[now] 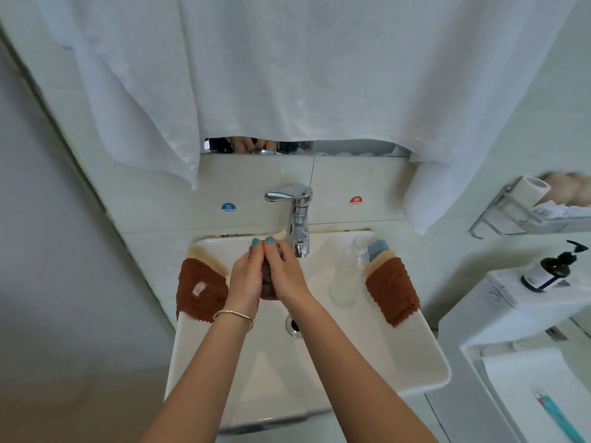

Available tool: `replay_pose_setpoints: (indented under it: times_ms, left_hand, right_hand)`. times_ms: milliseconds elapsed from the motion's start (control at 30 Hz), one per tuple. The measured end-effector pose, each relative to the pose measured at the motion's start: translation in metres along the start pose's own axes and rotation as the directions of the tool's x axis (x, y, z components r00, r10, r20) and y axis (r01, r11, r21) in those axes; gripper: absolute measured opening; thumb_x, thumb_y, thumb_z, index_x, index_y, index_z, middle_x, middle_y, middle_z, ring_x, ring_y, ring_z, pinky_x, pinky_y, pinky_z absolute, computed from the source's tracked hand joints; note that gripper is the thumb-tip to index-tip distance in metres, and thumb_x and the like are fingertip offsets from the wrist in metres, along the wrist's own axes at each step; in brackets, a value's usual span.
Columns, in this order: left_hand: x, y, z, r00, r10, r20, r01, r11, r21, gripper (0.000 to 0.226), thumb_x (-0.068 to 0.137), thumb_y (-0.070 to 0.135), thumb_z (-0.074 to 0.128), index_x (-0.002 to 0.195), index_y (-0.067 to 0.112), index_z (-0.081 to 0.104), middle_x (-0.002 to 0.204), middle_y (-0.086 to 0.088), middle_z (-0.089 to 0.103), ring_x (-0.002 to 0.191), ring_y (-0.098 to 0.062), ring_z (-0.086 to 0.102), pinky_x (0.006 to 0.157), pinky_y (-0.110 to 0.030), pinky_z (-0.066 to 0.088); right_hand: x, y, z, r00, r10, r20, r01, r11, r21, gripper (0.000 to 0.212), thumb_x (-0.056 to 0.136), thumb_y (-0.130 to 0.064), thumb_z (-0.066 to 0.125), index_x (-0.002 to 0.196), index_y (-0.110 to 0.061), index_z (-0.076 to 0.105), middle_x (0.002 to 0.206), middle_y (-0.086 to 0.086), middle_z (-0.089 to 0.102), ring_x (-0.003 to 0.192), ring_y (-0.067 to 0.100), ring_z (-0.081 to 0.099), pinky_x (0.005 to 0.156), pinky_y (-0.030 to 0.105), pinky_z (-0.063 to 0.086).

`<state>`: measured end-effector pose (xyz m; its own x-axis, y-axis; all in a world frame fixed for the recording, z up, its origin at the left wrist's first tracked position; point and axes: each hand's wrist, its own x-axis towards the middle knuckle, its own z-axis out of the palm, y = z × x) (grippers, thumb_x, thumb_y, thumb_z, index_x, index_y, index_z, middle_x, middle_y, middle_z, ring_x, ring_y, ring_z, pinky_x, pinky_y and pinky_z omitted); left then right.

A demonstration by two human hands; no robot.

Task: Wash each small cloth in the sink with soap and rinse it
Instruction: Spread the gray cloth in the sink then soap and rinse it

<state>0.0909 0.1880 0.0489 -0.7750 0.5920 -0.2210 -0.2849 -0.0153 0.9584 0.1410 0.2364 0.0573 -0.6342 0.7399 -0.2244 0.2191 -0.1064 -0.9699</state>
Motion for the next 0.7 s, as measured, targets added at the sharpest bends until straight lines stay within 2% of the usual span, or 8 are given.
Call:
replay_pose_setpoints:
  times_ms: [100, 167, 233, 300, 367, 500, 633, 700]
  left_hand:
    - [-0.001, -0.008, 0.004, 0.984, 0.17, -0.059, -0.157, 0.971, 0.181, 0.034, 0.102, 0.045, 0.038, 0.095, 0.021, 0.061, 0.094, -0.003, 0.068, 0.096, -0.025, 0.065, 0.076, -0.034, 0.049]
    - [-0.003, -0.012, 0.003, 0.952, 0.3, -0.061, -0.261, 0.899, 0.352, 0.05, 0.097, 0.061, 0.028, 0.096, 0.02, 0.057, 0.098, -0.008, 0.061, 0.099, -0.029, 0.059, 0.087, -0.04, 0.048]
    - [-0.005, -0.015, -0.001, 0.947, 0.321, -0.026, -0.272, 0.84, 0.47, 0.069, 0.092, 0.071, 0.019, 0.102, 0.015, 0.057, 0.102, -0.012, 0.059, 0.097, -0.026, 0.057, 0.084, -0.035, 0.047]
    - [-0.01, -0.013, 0.0, 0.962, 0.273, 0.002, -0.244, 0.853, 0.462, 0.056, 0.098, 0.058, 0.021, 0.106, 0.012, 0.052, 0.103, -0.007, 0.059, 0.095, -0.022, 0.058, 0.078, -0.027, 0.041]
    - [-0.015, -0.009, 0.0, 0.978, 0.208, -0.013, -0.18, 0.874, 0.451, 0.044, 0.102, 0.049, 0.024, 0.104, 0.013, 0.049, 0.099, -0.002, 0.058, 0.092, -0.02, 0.058, 0.074, -0.03, 0.039]
    - [-0.019, -0.01, -0.006, 0.961, 0.268, -0.069, -0.215, 0.88, 0.423, 0.029, 0.103, 0.04, 0.031, 0.092, 0.017, 0.043, 0.081, 0.006, 0.058, 0.075, -0.01, 0.057, 0.061, -0.024, 0.04]
    - [-0.014, -0.02, -0.008, 0.954, 0.295, -0.062, -0.27, 0.927, 0.261, 0.02, 0.104, 0.038, 0.034, 0.093, 0.025, 0.043, 0.087, 0.007, 0.061, 0.08, -0.012, 0.062, 0.073, -0.032, 0.05]
    - [-0.014, -0.018, -0.006, 0.968, 0.246, -0.052, -0.231, 0.95, 0.209, 0.03, 0.105, 0.04, 0.027, 0.104, 0.019, 0.048, 0.092, 0.008, 0.062, 0.083, -0.002, 0.062, 0.078, -0.025, 0.05]
  right_hand:
    - [-0.003, 0.006, 0.001, 0.997, -0.067, -0.046, 0.064, 0.996, -0.057, 0.032, 0.101, -0.047, 0.04, 0.111, -0.022, 0.058, 0.1, -0.004, 0.066, 0.093, 0.016, 0.063, 0.082, 0.035, 0.055]
    - [-0.006, 0.012, 0.003, 0.987, -0.134, -0.087, 0.131, 0.991, -0.039, 0.026, 0.102, -0.042, 0.041, 0.111, -0.022, 0.055, 0.105, -0.004, 0.066, 0.097, 0.013, 0.063, 0.09, 0.034, 0.051]
    - [-0.007, 0.018, 0.005, 0.971, -0.196, -0.139, 0.194, 0.981, -0.027, 0.015, 0.102, -0.037, 0.043, 0.106, -0.025, 0.051, 0.108, 0.0, 0.063, 0.1, 0.015, 0.06, 0.093, 0.039, 0.049]
    - [-0.007, 0.021, 0.006, 0.959, -0.224, -0.172, 0.222, 0.974, -0.034, 0.005, 0.101, -0.038, 0.042, 0.1, -0.033, 0.043, 0.111, 0.004, 0.055, 0.104, 0.02, 0.055, 0.095, 0.044, 0.047]
    - [-0.006, 0.021, 0.007, 0.957, -0.235, -0.172, 0.227, 0.972, -0.062, 0.008, 0.1, -0.037, 0.041, 0.094, -0.039, 0.036, 0.112, 0.004, 0.048, 0.107, 0.022, 0.051, 0.097, 0.046, 0.045]
    - [-0.01, 0.02, 0.01, 0.954, -0.285, -0.095, 0.278, 0.957, -0.079, 0.01, 0.103, -0.027, 0.043, 0.099, -0.035, 0.038, 0.116, 0.007, 0.046, 0.107, 0.019, 0.05, 0.093, 0.03, 0.043]
    - [-0.01, 0.023, 0.014, 0.937, -0.336, -0.092, 0.322, 0.936, -0.142, 0.006, 0.101, -0.036, 0.045, 0.096, -0.039, 0.046, 0.106, 0.002, 0.06, 0.095, 0.012, 0.058, 0.083, 0.031, 0.047]
    - [-0.008, 0.021, 0.015, 0.938, -0.328, -0.115, 0.312, 0.94, -0.137, 0.014, 0.101, -0.04, 0.044, 0.088, -0.045, 0.046, 0.1, -0.004, 0.063, 0.091, 0.012, 0.061, 0.083, 0.036, 0.05]
